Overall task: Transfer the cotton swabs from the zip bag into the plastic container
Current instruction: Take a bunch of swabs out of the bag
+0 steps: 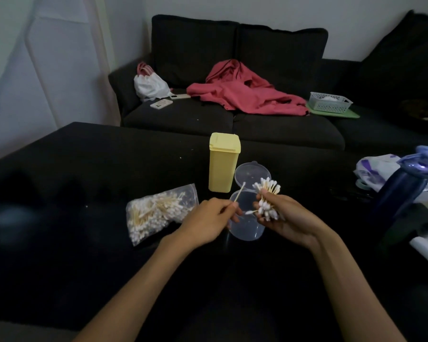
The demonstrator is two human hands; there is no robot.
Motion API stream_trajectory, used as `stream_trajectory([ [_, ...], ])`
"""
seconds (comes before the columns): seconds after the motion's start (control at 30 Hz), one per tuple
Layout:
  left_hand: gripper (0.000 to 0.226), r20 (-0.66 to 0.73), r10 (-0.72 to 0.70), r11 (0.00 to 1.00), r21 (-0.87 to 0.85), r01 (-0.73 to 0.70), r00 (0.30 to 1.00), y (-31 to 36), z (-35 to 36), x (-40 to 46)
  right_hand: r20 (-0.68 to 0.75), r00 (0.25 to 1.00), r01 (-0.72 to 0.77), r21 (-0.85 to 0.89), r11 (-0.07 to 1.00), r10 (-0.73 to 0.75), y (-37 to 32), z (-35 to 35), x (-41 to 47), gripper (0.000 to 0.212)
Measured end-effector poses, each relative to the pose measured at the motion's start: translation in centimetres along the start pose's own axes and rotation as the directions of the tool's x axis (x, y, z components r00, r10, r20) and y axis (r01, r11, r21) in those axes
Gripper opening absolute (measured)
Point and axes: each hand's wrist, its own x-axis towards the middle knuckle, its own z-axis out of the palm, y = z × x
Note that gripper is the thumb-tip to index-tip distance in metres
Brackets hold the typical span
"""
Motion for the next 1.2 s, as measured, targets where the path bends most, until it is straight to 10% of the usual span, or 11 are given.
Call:
stream_trajectory([
  [0.23, 0.038, 0.041, 0.123, 0.951, 0.279, -0.13, 0.992, 0.6, 0.2, -0.7, 0.025, 0.999, 0.021, 0.089, 0.996, -0.023, 0.8, 0.7, 1.0, 0.023],
  [0.53, 0.042, 0.046, 0.145, 0.976, -0.169, -0.136, 0.988, 0.3, -0.6, -0.3, -0.186, 0.98, 0.143, 0.445, 0.884, -0.065, -0.2, 0.2, 0.9, 0.022],
  [0.73, 0.038, -0.065, -0.095, 0.892, -0.449, 0.056, 0.993, 1.9, -0.4, 0.5, -0.155, 0.982, 0.103, -0.034, 0.994, -0.107, 1.1, 2.1, 1.4, 0.028],
  [1.03, 0.042, -0.138, 0.001, 0.959, 0.281, 0.038, 0.99, 1.6, 0.8, 0.5, -0.096, 0.988, 0.122, -0.016, 0.992, -0.123, 1.3, 3.1, 1.3, 0.032],
  [1.2, 0.038, -0.056, 0.047, 0.914, 0.405, -0.02, 0.997, 2.1, 0.8, 0.6, -0.108, 0.983, 0.145, -0.036, 0.989, -0.148, 1.3, 2.9, 1.6, 0.034],
])
